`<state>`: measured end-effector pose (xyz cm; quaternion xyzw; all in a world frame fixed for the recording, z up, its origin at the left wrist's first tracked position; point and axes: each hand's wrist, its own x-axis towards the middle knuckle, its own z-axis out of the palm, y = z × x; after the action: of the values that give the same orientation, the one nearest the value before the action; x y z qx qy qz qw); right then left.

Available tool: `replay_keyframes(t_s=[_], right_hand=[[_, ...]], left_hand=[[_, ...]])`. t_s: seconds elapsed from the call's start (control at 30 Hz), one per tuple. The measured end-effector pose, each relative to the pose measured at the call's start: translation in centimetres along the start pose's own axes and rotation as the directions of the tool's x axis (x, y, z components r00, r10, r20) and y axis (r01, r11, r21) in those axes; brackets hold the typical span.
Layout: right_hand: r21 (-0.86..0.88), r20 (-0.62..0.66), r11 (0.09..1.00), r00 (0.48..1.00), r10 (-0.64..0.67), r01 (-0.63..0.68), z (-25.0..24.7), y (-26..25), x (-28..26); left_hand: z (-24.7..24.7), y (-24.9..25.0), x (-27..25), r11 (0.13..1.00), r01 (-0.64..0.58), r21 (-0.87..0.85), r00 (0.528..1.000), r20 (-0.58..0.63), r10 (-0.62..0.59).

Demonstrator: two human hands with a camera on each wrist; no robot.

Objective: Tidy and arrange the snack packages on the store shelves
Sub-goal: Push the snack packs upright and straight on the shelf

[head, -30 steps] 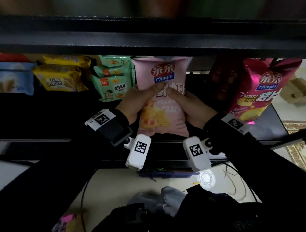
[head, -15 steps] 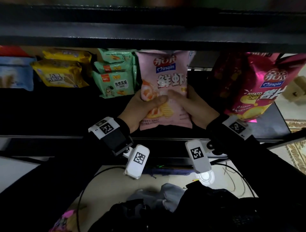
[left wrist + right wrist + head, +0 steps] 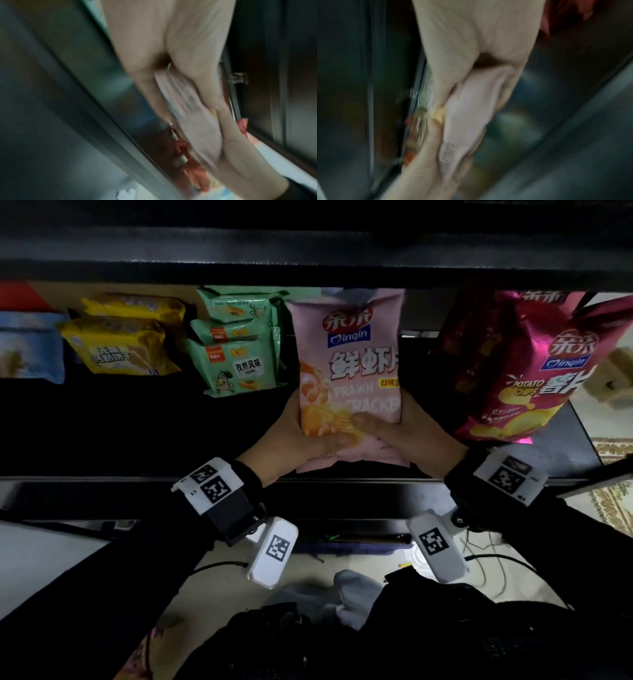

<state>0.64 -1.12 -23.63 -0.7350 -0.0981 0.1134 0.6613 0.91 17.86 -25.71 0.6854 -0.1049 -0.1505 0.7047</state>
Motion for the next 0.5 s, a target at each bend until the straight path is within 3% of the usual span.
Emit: replay_keyframes(t_s=[0.2, 0.27, 0.3, 0.37, 0.4, 0.47, 0.5], right_hand=[[-0.065, -0.08, 0.998, 0.997, -0.02, 0.015, 0.7, 0.9, -0.8], [-0.024, -0.099, 0.999, 0.995, 0.018, -0.021, 0.6, 0.6, -0.7], [-0.01, -0.099, 0.999, 0.994, 0.039, -0.04, 0.4, 0.4, -0.7], [0.045, -0.086, 0.993, 0.99, 0.114, -0.11, -0.2, -0.2, -0.5], [0.085, -0.068, 0.982, 0.982, 0.174, -0.168, -0.5, -0.5, -0.4], [0.143, -0.018, 0.956, 0.965, 0.261, -0.256, -0.6, -1.0, -0.2], [0.171, -0.003, 0.941, 0.955, 0.296, -0.291, -0.5, -1.4, -0.3]], left_hand=[[-1.2, 0.1, 0.0, 0.971, -0.06, 0.23, 0.977, 0.215, 0.01], [-1.8, 0.2, -0.1, 0.942, -0.095, 0.322, 0.987, 0.155, 0.047], [-2.2, 0.5, -0.2, 0.938, -0.088, 0.335, 0.996, 0.04, 0.079], [-3.2, 0.6, -0.3, 0.887, -0.194, 0.419, 0.95, -0.145, 0.277], [-3.2, 0.8, -0.4, 0.823, -0.231, 0.519, 0.92, -0.16, 0.359], [-3.1, 1.0, -0.2, 0.703, -0.306, 0.642, 0.906, -0.032, 0.423], [-2.8, 1.6, 0.0, 0.722, -0.335, 0.606, 0.916, 0.029, 0.401]])
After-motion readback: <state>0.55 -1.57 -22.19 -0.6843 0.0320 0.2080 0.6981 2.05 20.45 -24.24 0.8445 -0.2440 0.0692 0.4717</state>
